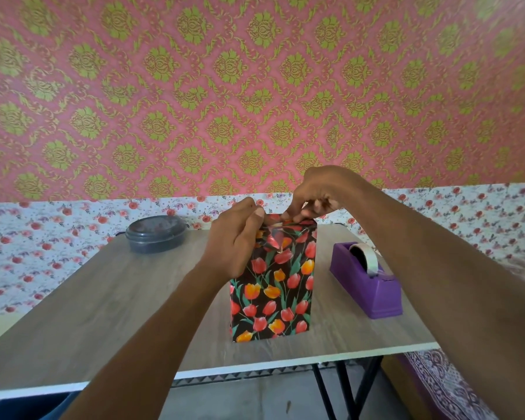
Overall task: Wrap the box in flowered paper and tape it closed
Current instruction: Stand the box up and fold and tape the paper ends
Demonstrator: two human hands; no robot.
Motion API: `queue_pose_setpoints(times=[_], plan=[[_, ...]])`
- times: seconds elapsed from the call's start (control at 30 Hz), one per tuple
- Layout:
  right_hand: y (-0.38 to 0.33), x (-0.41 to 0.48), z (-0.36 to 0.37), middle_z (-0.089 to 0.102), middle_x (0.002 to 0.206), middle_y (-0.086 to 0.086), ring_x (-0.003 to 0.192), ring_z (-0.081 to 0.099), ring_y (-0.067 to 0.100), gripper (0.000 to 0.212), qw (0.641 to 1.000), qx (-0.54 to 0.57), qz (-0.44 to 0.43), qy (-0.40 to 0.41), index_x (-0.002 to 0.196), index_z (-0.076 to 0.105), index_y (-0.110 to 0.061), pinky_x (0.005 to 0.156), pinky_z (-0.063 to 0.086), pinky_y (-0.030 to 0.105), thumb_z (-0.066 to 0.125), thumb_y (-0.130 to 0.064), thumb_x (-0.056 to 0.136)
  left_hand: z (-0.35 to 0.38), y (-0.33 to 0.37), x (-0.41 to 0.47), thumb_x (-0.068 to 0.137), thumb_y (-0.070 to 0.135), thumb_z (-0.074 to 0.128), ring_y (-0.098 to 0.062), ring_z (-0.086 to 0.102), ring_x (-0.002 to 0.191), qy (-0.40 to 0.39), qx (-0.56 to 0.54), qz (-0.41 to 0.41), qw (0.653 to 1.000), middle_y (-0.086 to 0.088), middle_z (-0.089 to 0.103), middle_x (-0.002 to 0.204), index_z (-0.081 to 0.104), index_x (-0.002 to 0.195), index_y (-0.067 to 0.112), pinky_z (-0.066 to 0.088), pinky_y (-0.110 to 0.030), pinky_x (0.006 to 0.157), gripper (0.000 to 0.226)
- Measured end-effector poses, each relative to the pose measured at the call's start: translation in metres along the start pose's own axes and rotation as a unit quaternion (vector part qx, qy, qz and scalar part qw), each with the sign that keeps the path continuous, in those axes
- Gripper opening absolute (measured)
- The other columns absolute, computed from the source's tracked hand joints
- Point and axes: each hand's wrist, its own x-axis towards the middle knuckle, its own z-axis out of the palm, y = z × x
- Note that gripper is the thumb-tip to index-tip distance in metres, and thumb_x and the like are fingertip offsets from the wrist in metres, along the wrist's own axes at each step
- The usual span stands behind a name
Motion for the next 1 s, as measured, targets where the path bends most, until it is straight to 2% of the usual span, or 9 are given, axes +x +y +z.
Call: queue_pose_setpoints(times=[0.1,0.2,0.3,0.47,0.57,0.63,0.7,0.83,1.0], plan=[[-0.002,0.003,-0.001,0.071,0.064,0.003,0.037,0.047,0.006,0.022,0.999,-0.043,0.01,0.017,0.094,0.07,-0.001,0.041,0.024,0.014,0.082,-0.019,0.087,-0.002,0.0,0.0,0.103,0.036,0.031,-0.022,0.057,0.079,-0.003,-0.002,0.008,1.0,-0.005,0.057,0.08,0.062,0.081,0.008,0.045,-0.049,0.074,0.048],[-0.001,0.001,-0.005,0.051,0.048,-0.003,0.036,0.032,0.006,0.044,0.993,-0.112,0.029,0.035,0.079,0.065,-0.003,0.038,0.023,0.014,0.08,-0.043,0.085,-0.002,-0.001,0.003,0.102,0.039,0.03,-0.022,0.056,0.077,-0.006,-0.008,0.001,1.0,-0.005,0.056,0.078,0.061,0.081,0.005,0.044,-0.051,0.075,0.051],[0.012,0.0,-0.005,0.042,0.048,-0.004,0.039,0.029,0.007,0.054,0.995,-0.096,0.032,0.02,0.074,0.061,-0.006,0.039,0.023,0.014,0.08,-0.056,0.078,-0.002,-0.003,0.003,0.101,0.042,0.029,-0.02,0.056,0.078,-0.01,-0.012,0.009,1.0,-0.005,0.057,0.079,0.065,0.083,0.003,0.043,-0.049,0.074,0.056],[0.045,0.002,-0.008,0.057,0.062,0.005,0.048,0.044,0.011,0.04,0.998,0.058,-0.006,-0.022,0.095,0.068,-0.002,0.043,0.034,0.019,0.089,-0.031,0.076,-0.003,-0.001,0.001,0.102,0.036,0.031,-0.016,0.057,0.08,-0.011,-0.02,0.006,1.0,-0.004,0.058,0.079,0.069,0.084,0.007,0.043,-0.042,0.076,0.05],[0.059,0.0,-0.007,0.063,0.083,0.013,0.062,0.058,0.016,0.019,0.983,0.178,-0.037,-0.028,0.085,0.066,-0.004,0.049,0.043,0.024,0.084,-0.007,0.079,-0.003,0.0,0.001,0.103,0.032,0.033,-0.015,0.058,0.081,-0.007,-0.025,-0.004,1.0,-0.002,0.059,0.081,0.071,0.085,0.012,0.046,-0.045,0.078,0.047],[0.065,0.001,-0.001,0.064,0.088,0.015,0.07,0.06,0.021,0.02,0.97,0.237,-0.062,-0.009,0.077,0.062,-0.006,0.056,0.047,0.028,0.081,0.001,0.079,-0.002,0.001,-0.001,0.104,0.03,0.034,-0.013,0.057,0.081,0.0,-0.027,-0.009,1.0,0.0,0.059,0.081,0.072,0.085,0.014,0.047,-0.046,0.078,0.045],[0.071,0.004,0.01,0.068,0.089,0.014,0.077,0.063,0.024,0.022,0.952,0.287,-0.101,0.028,0.077,0.064,-0.009,0.063,0.051,0.032,0.084,-0.002,0.077,-0.002,0.0,-0.001,0.104,0.031,0.034,-0.014,0.058,0.081,0.006,-0.026,-0.009,1.0,-0.001,0.059,0.081,0.072,0.084,0.016,0.048,-0.046,0.079,0.045],[0.076,0.006,0.033,0.071,0.08,0.004,0.083,0.065,0.023,0.039,0.912,0.373,-0.145,0.087,0.085,0.062,-0.015,0.068,0.052,0.034,0.093,-0.03,0.069,-0.001,-0.001,0.0,0.104,0.032,0.034,-0.015,0.058,0.082,0.008,-0.016,-0.003,1.0,-0.003,0.06,0.082,0.07,0.083,0.022,0.048,-0.047,0.079,0.043],[0.062,0.009,0.045,0.074,0.095,0.009,0.088,0.07,0.026,0.07,0.937,0.305,-0.108,0.128,0.1,0.064,-0.011,0.077,0.058,0.04,0.098,-0.048,0.051,0.002,-0.004,0.002,0.104,0.033,0.033,-0.02,0.057,0.08,0.011,-0.018,0.016,1.0,-0.005,0.057,0.08,0.069,0.082,0.014,0.047,-0.05,0.075,0.046]])
